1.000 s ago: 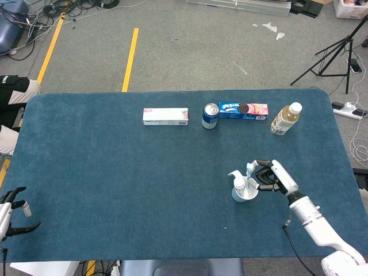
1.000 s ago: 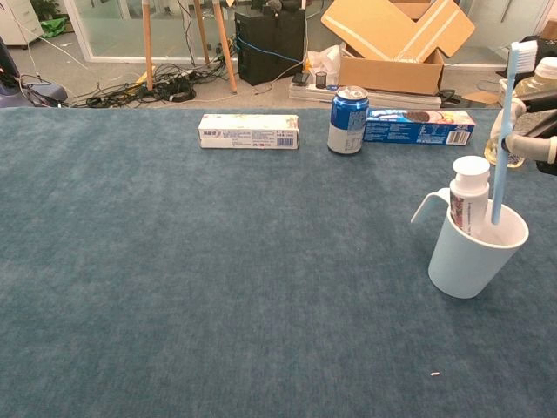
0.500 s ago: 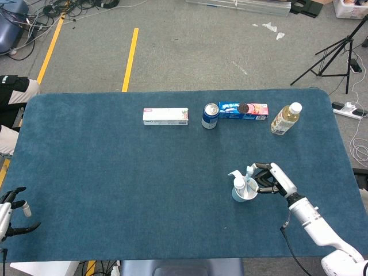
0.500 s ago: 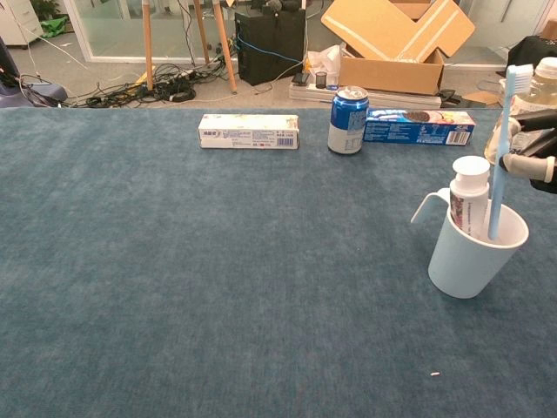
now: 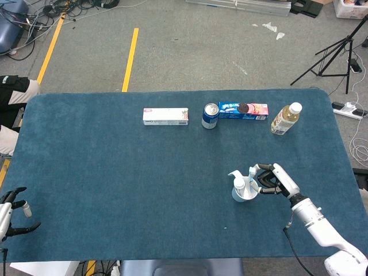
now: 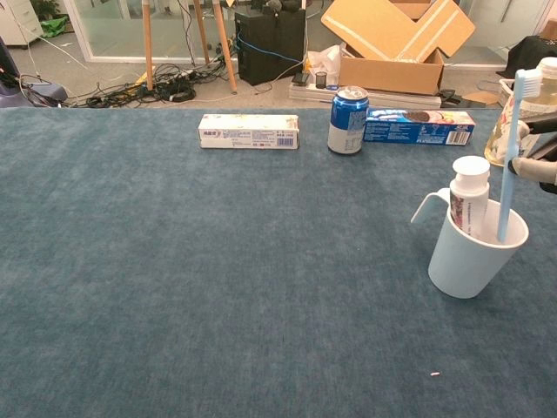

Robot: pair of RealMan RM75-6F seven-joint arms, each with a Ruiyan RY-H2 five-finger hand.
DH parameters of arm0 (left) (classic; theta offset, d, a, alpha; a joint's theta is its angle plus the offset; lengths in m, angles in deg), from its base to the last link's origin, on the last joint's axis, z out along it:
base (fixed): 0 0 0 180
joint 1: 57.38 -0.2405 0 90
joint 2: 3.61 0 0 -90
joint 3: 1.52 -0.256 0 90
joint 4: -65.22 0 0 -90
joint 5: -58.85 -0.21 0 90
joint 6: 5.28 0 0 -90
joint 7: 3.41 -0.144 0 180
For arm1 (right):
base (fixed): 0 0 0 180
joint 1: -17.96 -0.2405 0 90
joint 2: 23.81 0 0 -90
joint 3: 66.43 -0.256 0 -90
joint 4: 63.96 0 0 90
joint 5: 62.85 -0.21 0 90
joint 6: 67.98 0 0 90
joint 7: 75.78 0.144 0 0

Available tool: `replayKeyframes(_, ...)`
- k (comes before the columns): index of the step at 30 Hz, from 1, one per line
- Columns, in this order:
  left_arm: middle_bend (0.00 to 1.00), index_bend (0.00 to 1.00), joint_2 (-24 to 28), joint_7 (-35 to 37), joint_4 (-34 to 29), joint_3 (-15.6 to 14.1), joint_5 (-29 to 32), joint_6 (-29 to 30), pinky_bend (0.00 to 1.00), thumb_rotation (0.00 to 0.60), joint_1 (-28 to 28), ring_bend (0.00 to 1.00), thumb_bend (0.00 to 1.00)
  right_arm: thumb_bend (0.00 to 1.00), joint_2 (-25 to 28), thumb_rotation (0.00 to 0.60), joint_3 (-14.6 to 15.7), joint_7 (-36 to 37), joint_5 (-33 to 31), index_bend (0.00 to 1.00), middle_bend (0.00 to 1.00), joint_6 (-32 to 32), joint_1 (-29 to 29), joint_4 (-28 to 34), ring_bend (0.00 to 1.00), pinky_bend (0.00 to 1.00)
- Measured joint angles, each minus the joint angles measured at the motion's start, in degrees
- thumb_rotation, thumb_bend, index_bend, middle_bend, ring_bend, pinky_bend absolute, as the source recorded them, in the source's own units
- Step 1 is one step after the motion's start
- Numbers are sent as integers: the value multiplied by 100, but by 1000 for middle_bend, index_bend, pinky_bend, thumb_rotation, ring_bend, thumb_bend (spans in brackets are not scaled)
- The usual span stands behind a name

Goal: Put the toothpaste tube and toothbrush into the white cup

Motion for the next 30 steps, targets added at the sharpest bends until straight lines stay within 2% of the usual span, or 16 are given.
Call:
replayKeyframes(23,154,624,-3,-26,-3,-8,7,-9,191,600,6,120,0,207,18,600,162,8,-55,529,1000,129,17,-134,1000,1000)
replayKeyframes(30,154,624,8,-42,-31,-13,-25,21,191,600,-1,120,0,205,84,600,145,-285,-24,522,1000,473,137,-49,1000,1000)
